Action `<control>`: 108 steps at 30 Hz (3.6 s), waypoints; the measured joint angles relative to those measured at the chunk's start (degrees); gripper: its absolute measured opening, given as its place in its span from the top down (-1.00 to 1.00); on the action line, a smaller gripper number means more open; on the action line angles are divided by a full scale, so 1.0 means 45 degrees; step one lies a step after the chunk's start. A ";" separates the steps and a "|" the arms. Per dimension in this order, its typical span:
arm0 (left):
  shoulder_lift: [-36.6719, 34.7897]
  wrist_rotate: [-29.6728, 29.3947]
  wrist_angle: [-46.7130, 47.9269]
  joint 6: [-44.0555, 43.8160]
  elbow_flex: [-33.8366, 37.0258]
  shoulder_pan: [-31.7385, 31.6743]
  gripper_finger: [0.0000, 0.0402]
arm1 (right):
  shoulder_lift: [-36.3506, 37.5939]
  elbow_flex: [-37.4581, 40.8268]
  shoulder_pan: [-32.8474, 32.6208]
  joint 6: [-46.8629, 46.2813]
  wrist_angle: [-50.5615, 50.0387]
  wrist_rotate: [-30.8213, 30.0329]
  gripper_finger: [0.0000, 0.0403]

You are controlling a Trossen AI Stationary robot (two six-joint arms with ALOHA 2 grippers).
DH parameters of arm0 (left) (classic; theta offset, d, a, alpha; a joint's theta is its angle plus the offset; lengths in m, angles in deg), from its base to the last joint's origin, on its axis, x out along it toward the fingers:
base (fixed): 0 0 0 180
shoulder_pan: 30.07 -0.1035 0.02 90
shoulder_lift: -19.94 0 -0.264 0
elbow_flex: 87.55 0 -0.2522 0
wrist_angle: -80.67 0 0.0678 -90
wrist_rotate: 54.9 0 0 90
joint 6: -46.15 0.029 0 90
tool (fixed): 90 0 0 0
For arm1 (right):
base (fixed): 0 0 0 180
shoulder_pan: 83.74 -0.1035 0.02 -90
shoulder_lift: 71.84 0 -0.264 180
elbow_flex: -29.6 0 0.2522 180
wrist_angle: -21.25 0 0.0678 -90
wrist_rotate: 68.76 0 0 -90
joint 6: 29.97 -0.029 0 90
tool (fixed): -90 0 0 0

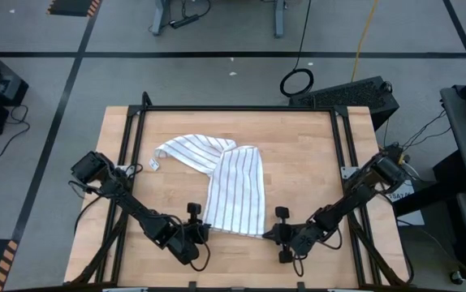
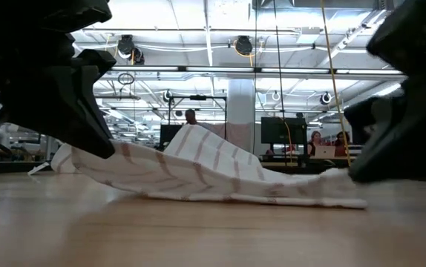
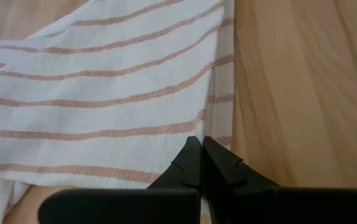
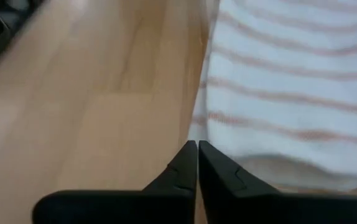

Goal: Roll towel into tight, uniform cylinder
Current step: Fold the white brown kitchen towel

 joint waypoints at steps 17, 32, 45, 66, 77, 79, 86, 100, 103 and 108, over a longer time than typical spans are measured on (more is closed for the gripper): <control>-0.0010 0.0000 -0.0220 0.0018 0.0000 0.0000 0.96 | 0.1344 -0.0015 -0.0703 0.0205 -0.2149 -0.1009 0.19; -0.0010 0.0000 -0.0231 0.0010 0.0000 0.0000 0.96 | -0.0627 -0.0034 -0.0592 0.1091 0.0585 -0.1283 -0.11; -0.0010 0.0000 -0.0269 -0.0010 0.0000 0.0000 0.96 | -0.0760 -0.0034 0.0110 0.0831 0.0780 0.0082 0.00; -0.0010 0.0000 -0.0188 -0.0670 0.0000 0.0031 0.88 | -0.1410 -0.0068 0.0486 -0.0145 0.0804 0.0580 0.90; -0.0010 -0.1680 0.2285 -0.0764 -0.1510 0.0369 0.24 | -0.0097 0.0015 0.0502 0.0202 -0.0190 0.0972 0.96; -0.0019 -0.2729 0.0968 -0.0282 -0.1799 0.0305 0.16 | 0.0139 0.0015 0.0590 0.0204 -0.0314 0.0929 0.96; 0.0680 -0.1791 -0.6396 0.3340 -0.1700 -0.0698 -0.13 | 0.0911 0.0002 0.1218 0.0195 -0.0266 0.0968 0.96; 0.4084 -0.0576 -0.9925 0.3585 -0.2242 -0.1846 -0.51 | 0.2155 -0.0019 0.1752 0.0297 -0.0489 0.1450 0.96; 0.4490 -0.1344 -0.9911 0.4407 -0.2607 -0.1883 -0.47 | 0.2155 -0.0019 0.1776 0.0334 -0.0519 0.1444 0.96; 0.4833 -0.1181 -0.9808 0.5054 -0.2696 -0.2180 -0.14 | 0.2155 -0.0019 0.1821 0.0319 -0.0518 0.1445 0.96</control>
